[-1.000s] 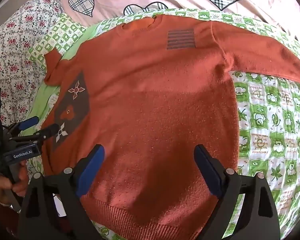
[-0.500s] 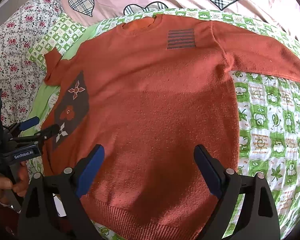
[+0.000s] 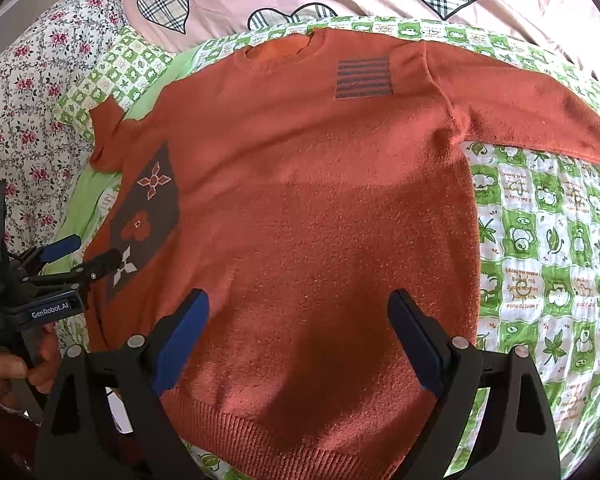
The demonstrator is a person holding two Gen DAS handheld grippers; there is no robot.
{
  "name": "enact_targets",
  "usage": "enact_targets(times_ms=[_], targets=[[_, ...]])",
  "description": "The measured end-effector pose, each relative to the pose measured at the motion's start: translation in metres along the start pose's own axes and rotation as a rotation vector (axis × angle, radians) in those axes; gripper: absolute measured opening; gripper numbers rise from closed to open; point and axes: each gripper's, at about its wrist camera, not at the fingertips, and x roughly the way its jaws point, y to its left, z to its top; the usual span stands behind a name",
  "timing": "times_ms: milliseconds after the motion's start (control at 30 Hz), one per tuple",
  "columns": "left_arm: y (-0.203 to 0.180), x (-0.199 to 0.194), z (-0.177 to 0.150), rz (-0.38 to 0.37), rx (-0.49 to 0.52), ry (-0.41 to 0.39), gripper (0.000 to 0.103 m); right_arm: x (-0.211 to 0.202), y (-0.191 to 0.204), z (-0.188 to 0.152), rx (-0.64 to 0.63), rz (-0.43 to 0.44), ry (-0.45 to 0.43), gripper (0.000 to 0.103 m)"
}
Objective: Fold small clothes
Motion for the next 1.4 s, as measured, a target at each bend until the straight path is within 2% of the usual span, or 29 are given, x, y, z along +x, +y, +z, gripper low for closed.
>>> enact_targets(times_ms=[300,400,633,967,1200,1400], targets=[[0.000,0.000,-0.001,-0.003,-0.003,-0.019,0.098,0.002,0.000,0.000,0.004,0.000,-0.003,0.091],[-0.001,0.001,-0.001,0.007,0.002,-0.050,0.098,0.002,-0.003,0.001,0.017,0.010,0.009,0.091],[-0.002,0.003,0.003,-0.040,-0.026,-0.040,0.098,-0.002,-0.005,0.003,0.034,0.038,-0.007,0.091],[0.000,0.010,0.005,-0.010,-0.018,-0.005,0.098,-0.005,-0.015,0.005,0.039,0.017,-0.035,0.091],[0.006,0.022,0.013,0.006,-0.046,0.013,0.098,-0.012,-0.048,0.007,0.112,-0.035,-0.043,0.091],[0.008,0.031,0.029,0.028,-0.059,0.013,0.098,-0.028,-0.097,0.009,0.206,-0.088,-0.099,0.091]])
